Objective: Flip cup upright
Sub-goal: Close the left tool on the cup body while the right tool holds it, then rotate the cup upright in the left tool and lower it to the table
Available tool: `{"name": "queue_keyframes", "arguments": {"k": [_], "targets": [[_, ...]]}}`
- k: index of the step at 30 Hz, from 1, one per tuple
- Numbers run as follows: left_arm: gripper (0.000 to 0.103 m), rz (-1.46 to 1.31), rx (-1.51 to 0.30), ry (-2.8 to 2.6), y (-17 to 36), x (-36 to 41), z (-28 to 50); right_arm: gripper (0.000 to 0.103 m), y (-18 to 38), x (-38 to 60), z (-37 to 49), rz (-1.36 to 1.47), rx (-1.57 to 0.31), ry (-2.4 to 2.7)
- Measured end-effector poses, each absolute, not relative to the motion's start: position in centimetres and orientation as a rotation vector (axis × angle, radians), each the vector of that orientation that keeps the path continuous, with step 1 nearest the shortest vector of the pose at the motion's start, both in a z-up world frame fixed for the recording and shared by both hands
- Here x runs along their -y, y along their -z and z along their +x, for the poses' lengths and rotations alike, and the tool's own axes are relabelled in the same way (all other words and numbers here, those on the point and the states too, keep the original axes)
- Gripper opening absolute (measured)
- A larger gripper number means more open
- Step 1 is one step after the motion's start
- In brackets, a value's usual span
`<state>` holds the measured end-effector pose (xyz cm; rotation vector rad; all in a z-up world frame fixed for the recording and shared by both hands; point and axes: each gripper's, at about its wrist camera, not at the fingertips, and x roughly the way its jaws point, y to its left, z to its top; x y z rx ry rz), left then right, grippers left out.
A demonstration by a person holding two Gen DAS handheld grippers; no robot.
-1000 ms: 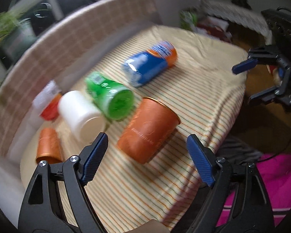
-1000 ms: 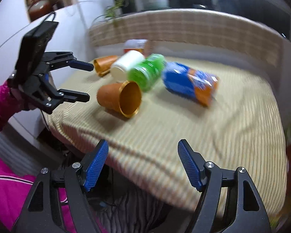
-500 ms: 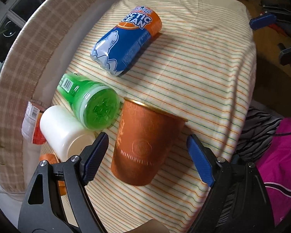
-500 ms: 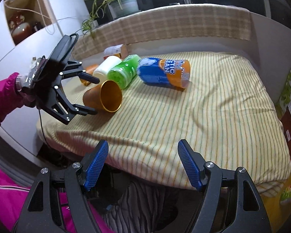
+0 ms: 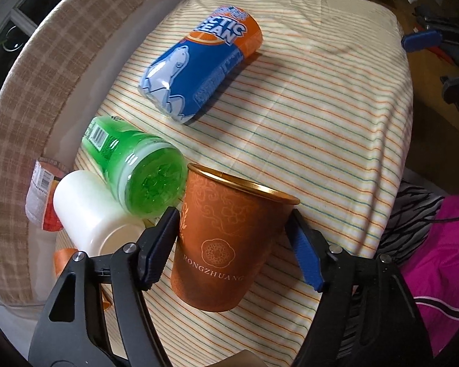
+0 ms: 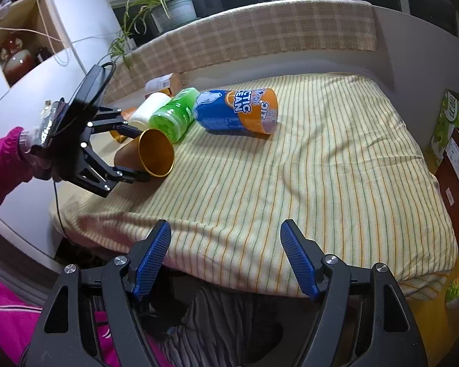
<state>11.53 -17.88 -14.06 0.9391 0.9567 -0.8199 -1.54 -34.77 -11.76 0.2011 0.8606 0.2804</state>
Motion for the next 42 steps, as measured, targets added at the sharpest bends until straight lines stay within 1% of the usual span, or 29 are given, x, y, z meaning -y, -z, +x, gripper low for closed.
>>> {"name": "queue_keyframes", "arguments": {"k": [23, 37, 42], "targets": [[0.071, 0.468, -0.824, 0.701, 9.2, 10.7, 10.5, 0.074, 9.8, 30.9, 0.0, 0.128, -0.824, -0.327], [0.071, 0.233, -0.718, 0.615, 7.8, 7.4, 8.3, 0.074, 8.9, 28.3, 1.2, 0.088, -0.796, -0.344], [0.071, 0.107, -0.702, 0.585, 7.9, 6.3, 7.6, 0.074, 8.9, 27.5, 1.6, 0.076, -0.783, -0.328]]}}
